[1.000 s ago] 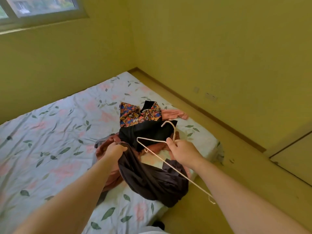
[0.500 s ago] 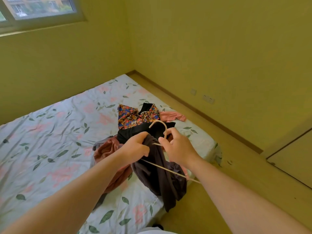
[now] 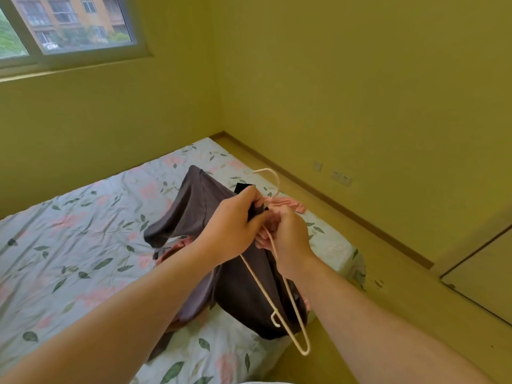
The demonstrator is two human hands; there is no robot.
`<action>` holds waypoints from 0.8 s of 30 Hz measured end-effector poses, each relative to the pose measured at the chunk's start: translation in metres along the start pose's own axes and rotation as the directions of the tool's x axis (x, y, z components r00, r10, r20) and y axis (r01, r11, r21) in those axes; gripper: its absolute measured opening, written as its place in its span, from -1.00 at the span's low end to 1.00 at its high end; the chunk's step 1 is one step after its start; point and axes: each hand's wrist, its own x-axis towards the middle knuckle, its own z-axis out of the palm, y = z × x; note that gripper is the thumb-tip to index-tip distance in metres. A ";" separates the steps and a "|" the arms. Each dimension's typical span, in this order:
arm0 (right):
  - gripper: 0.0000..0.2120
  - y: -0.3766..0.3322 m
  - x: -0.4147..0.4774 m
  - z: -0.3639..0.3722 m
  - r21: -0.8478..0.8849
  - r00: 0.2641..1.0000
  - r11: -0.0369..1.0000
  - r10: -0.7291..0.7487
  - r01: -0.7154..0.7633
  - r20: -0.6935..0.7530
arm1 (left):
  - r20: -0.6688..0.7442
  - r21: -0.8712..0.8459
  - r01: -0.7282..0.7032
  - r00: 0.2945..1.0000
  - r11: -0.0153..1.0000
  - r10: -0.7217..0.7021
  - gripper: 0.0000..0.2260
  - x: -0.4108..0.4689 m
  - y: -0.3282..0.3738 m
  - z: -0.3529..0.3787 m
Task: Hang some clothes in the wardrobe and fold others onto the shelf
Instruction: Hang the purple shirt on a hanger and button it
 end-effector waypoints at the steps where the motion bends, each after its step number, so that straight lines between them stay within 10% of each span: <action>1: -0.57 -0.002 0.001 0.003 0.018 1.000 0.999 0.030 -0.030 0.006 | -0.002 0.035 -0.025 1.000 0.999 0.025 -0.80 0.003 -0.001 -0.003; 9: -0.80 0.010 0.009 -0.019 -0.595 0.946 0.804 0.178 0.019 0.271 | -0.097 0.150 -0.132 0.984 0.980 0.148 -0.81 0.011 -0.011 -0.026; 17: -0.73 0.028 0.031 -0.057 -0.971 0.978 0.209 0.147 0.115 0.148 | 0.007 0.067 -0.050 0.999 0.997 0.050 -0.81 0.011 -0.023 -0.023; 24: -0.82 -0.059 0.029 -0.040 -0.826 0.923 0.489 -0.375 0.281 0.092 | 0.062 0.137 0.001 0.998 0.991 -0.009 -0.77 0.020 -0.043 -0.026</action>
